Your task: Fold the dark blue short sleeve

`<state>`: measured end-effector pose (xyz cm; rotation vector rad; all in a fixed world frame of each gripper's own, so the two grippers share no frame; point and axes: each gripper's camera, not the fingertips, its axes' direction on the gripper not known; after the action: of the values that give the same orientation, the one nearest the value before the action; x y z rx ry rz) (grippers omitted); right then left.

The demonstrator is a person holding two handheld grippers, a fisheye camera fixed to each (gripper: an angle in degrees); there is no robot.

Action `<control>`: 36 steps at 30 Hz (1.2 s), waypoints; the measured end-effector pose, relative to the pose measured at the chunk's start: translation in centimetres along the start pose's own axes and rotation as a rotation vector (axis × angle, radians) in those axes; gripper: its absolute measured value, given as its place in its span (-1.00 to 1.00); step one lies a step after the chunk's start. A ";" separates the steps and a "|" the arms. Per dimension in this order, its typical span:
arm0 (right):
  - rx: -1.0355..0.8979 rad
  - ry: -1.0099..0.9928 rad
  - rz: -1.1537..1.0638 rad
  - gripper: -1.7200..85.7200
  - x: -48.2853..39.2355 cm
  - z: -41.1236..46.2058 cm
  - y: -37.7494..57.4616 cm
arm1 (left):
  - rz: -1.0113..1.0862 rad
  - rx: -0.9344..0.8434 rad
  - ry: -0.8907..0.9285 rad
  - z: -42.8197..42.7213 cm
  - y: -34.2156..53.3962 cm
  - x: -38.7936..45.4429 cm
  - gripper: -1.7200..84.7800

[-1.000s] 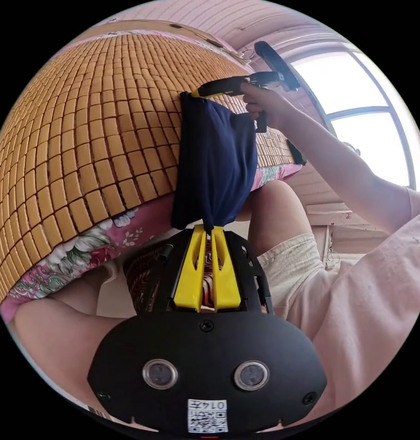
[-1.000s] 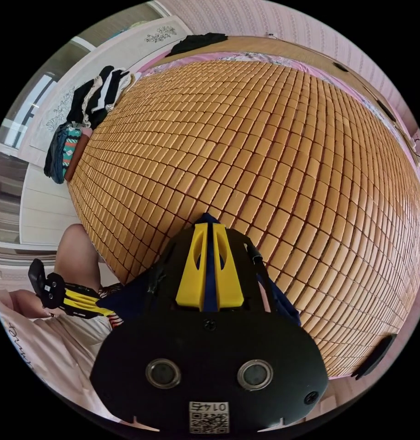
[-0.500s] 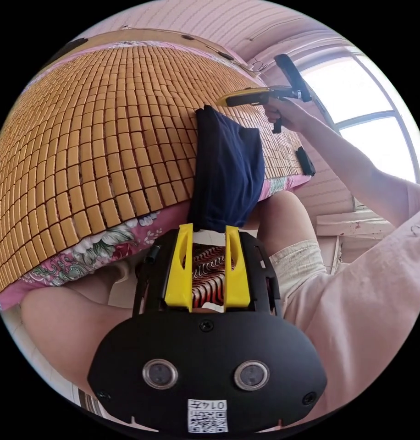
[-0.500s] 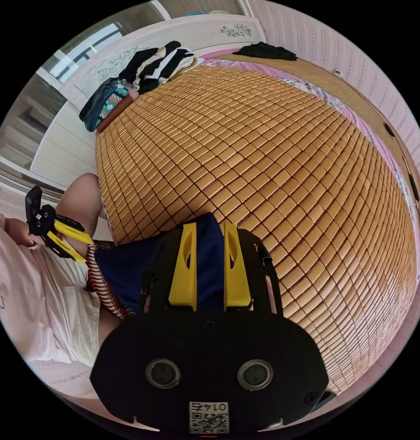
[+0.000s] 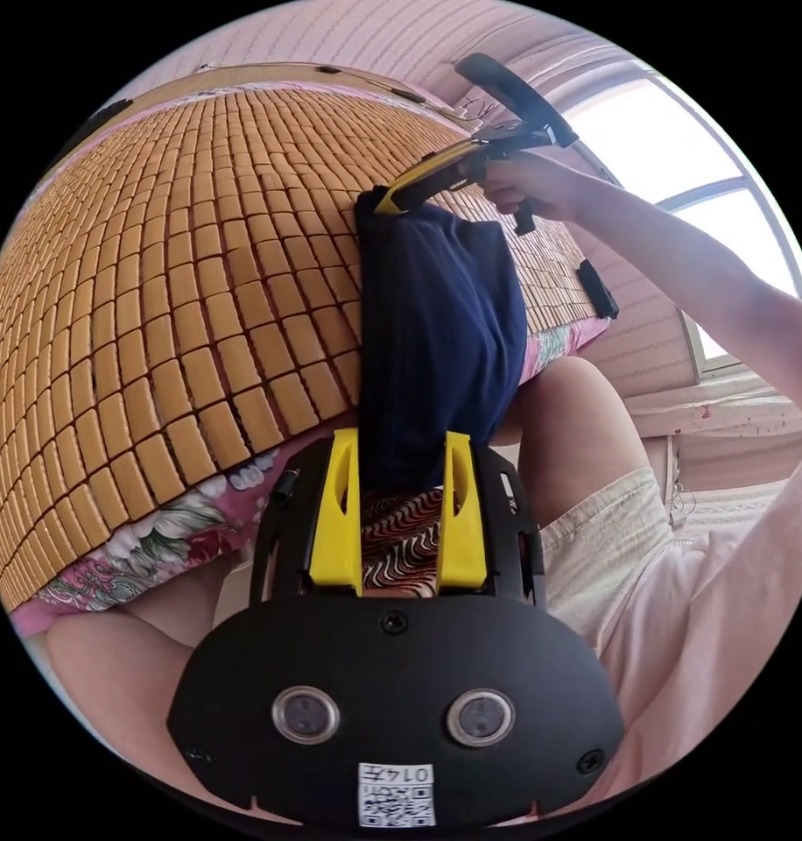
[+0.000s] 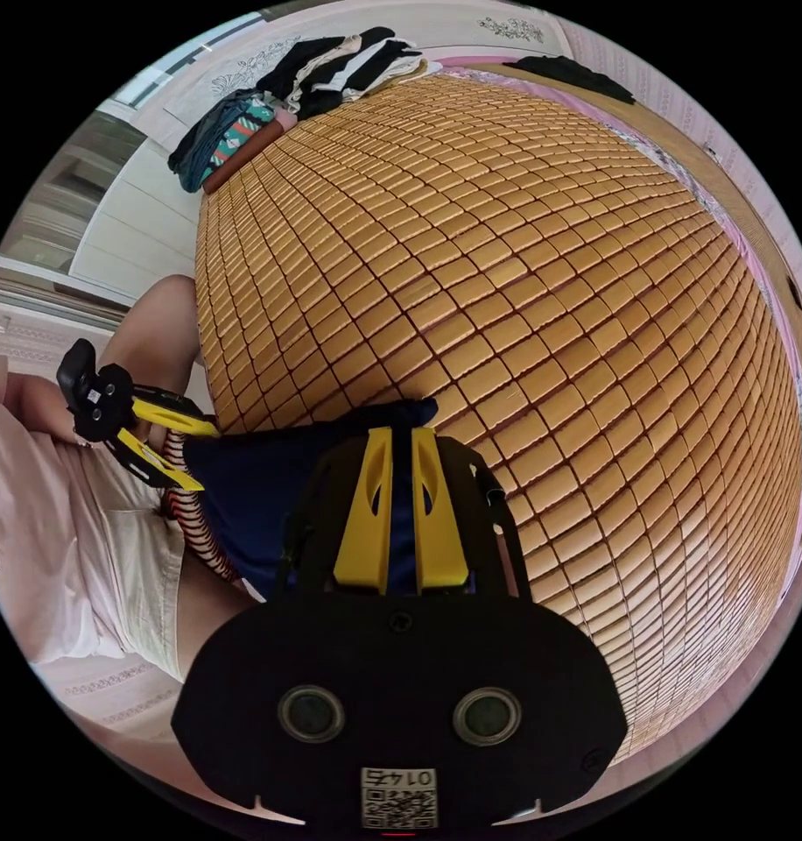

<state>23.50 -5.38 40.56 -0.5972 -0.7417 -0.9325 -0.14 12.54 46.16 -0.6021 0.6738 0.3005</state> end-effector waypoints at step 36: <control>1.120 0.385 0.724 -0.91 -18.8 -22.5 51.2 | 0.796 0.131 0.045 -7.8 -9.1 26.3 -0.98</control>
<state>67.49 11.49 5.07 0.3146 -0.5199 0.1184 19.79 2.41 27.77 -0.1896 0.9510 0.9754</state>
